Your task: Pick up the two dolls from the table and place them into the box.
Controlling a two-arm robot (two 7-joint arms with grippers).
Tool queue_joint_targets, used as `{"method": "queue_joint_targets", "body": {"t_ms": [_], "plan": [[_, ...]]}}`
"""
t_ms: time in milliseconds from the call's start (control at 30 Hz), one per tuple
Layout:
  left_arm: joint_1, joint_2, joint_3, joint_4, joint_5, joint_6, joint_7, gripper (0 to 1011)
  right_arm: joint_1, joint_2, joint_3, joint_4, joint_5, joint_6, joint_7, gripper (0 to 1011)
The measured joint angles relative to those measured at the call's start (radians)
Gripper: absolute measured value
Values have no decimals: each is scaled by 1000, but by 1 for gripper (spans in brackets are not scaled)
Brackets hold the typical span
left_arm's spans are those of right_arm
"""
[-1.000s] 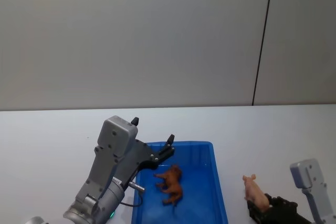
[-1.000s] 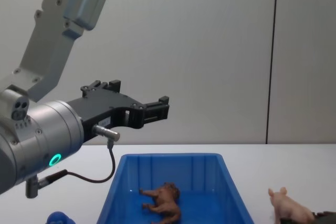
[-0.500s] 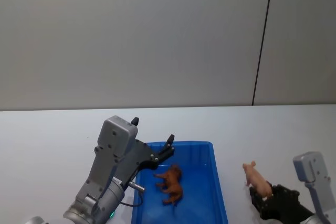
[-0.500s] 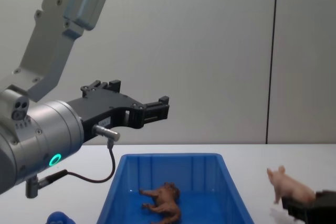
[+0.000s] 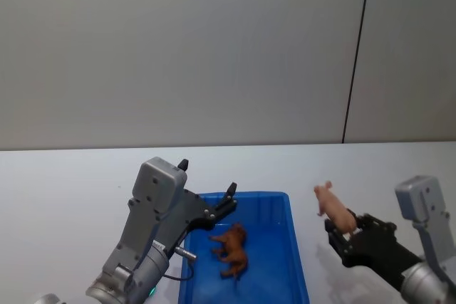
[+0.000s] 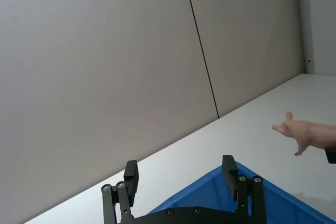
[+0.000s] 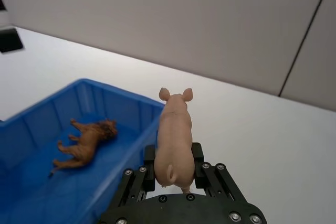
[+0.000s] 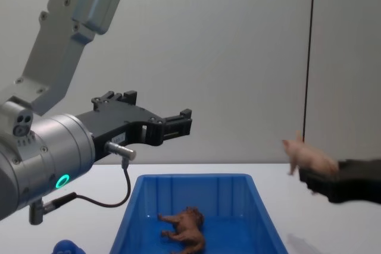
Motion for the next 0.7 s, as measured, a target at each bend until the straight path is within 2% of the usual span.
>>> {"method": "queue_joint_targets", "body": {"t_ms": [300,533,700], "plan": [[0,0,0,0,0,0,0,1003,50,-23,-12,-6,-13,18,95,380],[0,0,0,0,0,0,0,1003,109,-63,-40,26,-36,53,183,390],[0,0,0,0,0,0,0,1003,134,-81,-53,48,-51,69,218,537]]}}
